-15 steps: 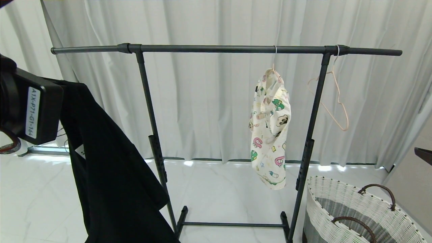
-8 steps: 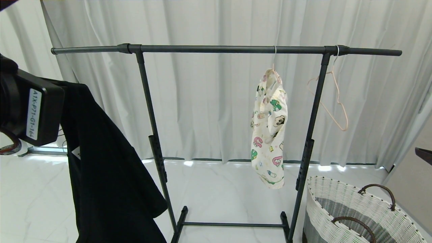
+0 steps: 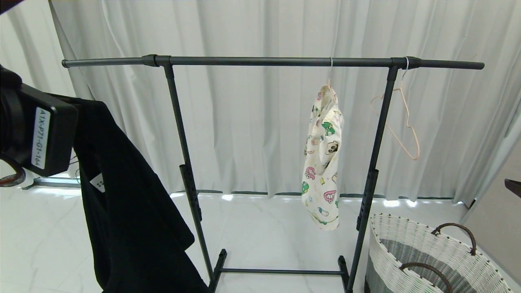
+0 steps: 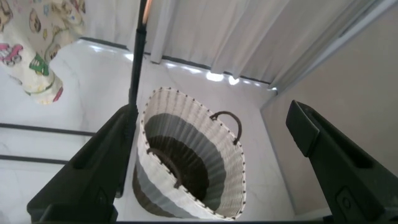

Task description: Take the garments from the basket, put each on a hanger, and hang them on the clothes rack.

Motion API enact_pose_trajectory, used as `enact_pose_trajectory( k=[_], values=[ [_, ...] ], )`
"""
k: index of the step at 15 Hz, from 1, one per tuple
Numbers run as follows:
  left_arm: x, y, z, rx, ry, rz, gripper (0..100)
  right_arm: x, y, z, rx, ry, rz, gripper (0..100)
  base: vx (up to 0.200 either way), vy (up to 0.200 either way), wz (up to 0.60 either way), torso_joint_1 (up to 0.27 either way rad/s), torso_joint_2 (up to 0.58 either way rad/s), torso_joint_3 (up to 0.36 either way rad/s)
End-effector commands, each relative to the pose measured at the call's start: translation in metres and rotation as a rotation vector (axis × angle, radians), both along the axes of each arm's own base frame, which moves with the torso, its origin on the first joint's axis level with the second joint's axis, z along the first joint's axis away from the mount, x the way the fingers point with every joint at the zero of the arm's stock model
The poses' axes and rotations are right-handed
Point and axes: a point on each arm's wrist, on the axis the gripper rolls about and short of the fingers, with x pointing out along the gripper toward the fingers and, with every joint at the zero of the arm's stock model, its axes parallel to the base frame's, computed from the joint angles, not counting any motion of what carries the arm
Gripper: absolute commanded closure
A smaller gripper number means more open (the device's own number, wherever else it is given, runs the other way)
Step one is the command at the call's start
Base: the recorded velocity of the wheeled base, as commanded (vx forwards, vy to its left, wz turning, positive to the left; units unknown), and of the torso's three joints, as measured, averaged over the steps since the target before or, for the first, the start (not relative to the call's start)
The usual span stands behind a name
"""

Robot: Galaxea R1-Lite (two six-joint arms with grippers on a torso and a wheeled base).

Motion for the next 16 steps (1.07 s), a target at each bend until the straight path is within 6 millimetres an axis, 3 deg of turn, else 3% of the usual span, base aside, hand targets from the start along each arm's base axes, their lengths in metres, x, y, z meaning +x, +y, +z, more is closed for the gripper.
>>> enact_pose_trajectory(
  k=[1, 4, 10, 16],
  values=[
    [0.0003, -0.0004, -0.0002, 0.001, 0.001, 0.000, 100, 0.0004, 0.0000, -0.0001, -0.001, 0.001, 0.000, 0, 0.000, 0.000, 0.00, 0.149, -0.34, -0.198],
    [0.0003, -0.0004, -0.0002, 0.001, 0.001, 0.000, 100, -0.0003, -0.0001, 0.0001, -0.020, -0.002, 0.003, 0, 0.000, 0.000, 0.00, 0.163, -0.39, -0.225],
    [0.0003, -0.0004, -0.0002, 0.001, 0.001, 0.000, 100, 0.0004, 0.0000, -0.0004, -0.043, 0.005, 0.009, 0, 0.000, 0.000, 0.00, 0.031, -0.08, -0.043],
    [-0.0001, 0.0001, 0.0004, -0.002, -0.002, 0.002, 100, 0.0001, 0.0000, 0.0000, -0.042, 0.002, 0.011, 0, 0.000, 0.000, 0.00, 0.190, -0.44, -0.247]
  ],
)
